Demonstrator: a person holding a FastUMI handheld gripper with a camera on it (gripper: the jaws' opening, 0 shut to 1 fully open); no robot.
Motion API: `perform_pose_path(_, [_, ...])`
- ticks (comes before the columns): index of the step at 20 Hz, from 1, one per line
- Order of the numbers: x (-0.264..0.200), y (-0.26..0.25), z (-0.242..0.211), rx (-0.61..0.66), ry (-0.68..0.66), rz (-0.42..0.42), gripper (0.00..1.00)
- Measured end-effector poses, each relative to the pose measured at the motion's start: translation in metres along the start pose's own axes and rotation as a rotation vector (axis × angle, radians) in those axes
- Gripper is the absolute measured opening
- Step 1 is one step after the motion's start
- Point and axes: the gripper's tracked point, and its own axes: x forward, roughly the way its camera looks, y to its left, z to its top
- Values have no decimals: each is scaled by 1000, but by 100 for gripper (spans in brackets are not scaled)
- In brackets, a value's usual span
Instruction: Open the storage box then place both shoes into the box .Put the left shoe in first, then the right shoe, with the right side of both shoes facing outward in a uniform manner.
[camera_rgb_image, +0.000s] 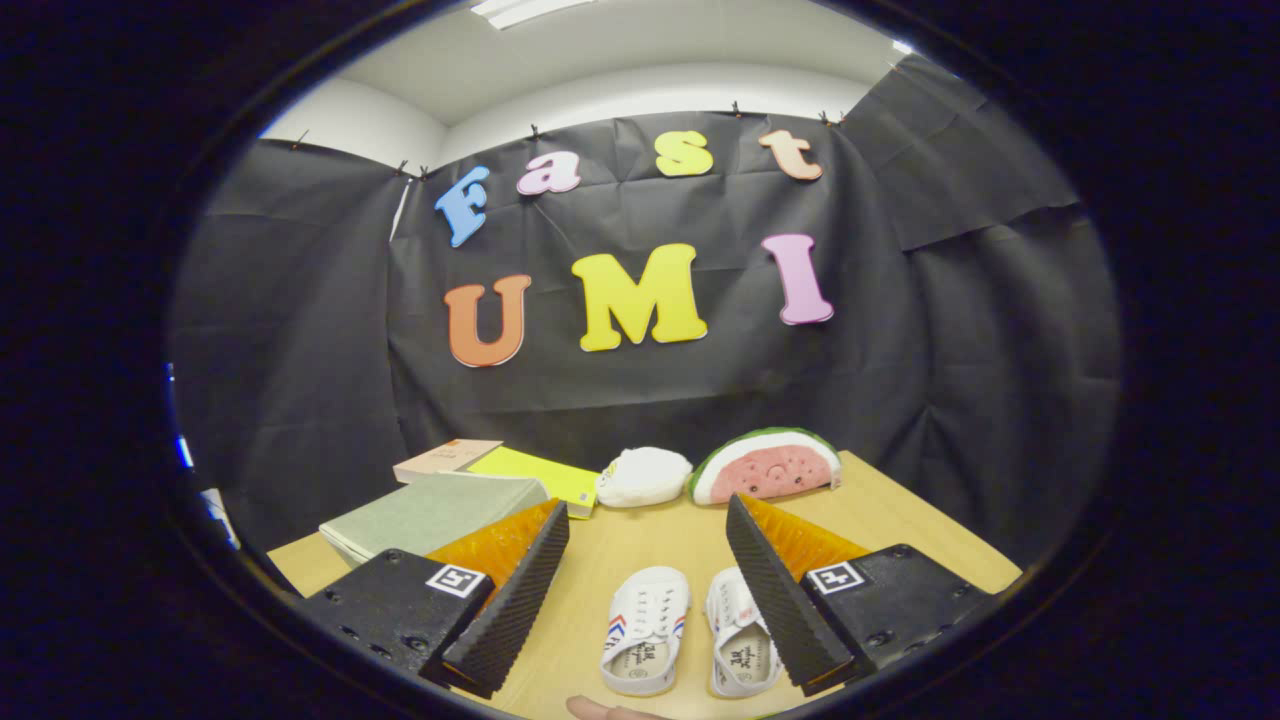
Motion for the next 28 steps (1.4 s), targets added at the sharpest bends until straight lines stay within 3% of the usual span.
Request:
perform_pose_path(3, [34, 11, -10, 58, 86, 79, 100])
perform_pose_path(10, [103, 47, -47, 299, 391, 350, 100])
perform_pose_path(15, [120, 90, -68, 488, 661, 601, 99])
perform_pose_path(20, [137, 111, -80, 676, 852, 693, 99])
perform_pose_path(23, [133, 116, -59, 834, 863, 842, 99])
perform_pose_path(25, [141, 115, -71, 818, 900, 820, 98])
perform_pose_path(28, [140, 125, -76, 800, 939, 864, 96])
